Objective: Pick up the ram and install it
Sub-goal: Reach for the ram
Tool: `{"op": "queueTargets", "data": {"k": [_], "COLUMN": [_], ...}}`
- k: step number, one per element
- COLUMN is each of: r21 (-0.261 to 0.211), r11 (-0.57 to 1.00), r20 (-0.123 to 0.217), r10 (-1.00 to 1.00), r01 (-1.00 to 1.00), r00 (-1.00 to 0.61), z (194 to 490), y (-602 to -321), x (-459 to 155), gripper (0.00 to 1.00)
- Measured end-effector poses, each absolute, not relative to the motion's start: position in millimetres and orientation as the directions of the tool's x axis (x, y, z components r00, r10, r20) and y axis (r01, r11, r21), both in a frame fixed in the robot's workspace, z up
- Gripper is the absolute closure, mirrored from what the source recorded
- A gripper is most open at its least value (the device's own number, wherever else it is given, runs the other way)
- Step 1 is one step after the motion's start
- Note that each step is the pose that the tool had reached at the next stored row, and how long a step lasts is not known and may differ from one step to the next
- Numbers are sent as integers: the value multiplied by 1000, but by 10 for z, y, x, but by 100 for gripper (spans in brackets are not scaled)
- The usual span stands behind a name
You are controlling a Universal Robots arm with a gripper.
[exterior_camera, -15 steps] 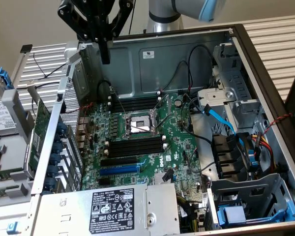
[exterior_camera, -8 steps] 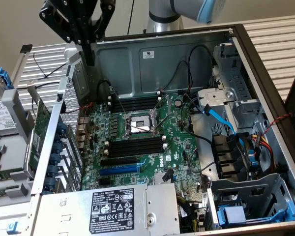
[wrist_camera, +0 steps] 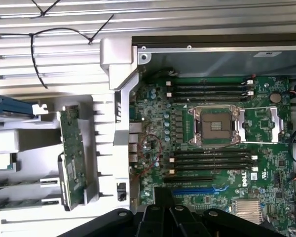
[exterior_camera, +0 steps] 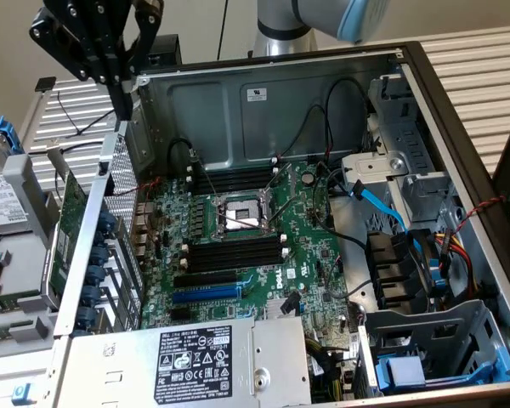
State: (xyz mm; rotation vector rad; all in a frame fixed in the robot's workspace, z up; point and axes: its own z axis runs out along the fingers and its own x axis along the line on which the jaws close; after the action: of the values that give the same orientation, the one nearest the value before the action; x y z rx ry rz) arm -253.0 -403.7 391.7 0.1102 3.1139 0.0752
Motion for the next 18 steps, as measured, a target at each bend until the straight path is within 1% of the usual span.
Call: {"op": "queueTargets", "data": {"k": [18], "r21": [58], "r11": [996], "r20": [-22], "r10": [71], "r01": [70], "r00": [-997], "z": [3901], "y": [-4215], "x": [-3253], "gripper": [89]}}
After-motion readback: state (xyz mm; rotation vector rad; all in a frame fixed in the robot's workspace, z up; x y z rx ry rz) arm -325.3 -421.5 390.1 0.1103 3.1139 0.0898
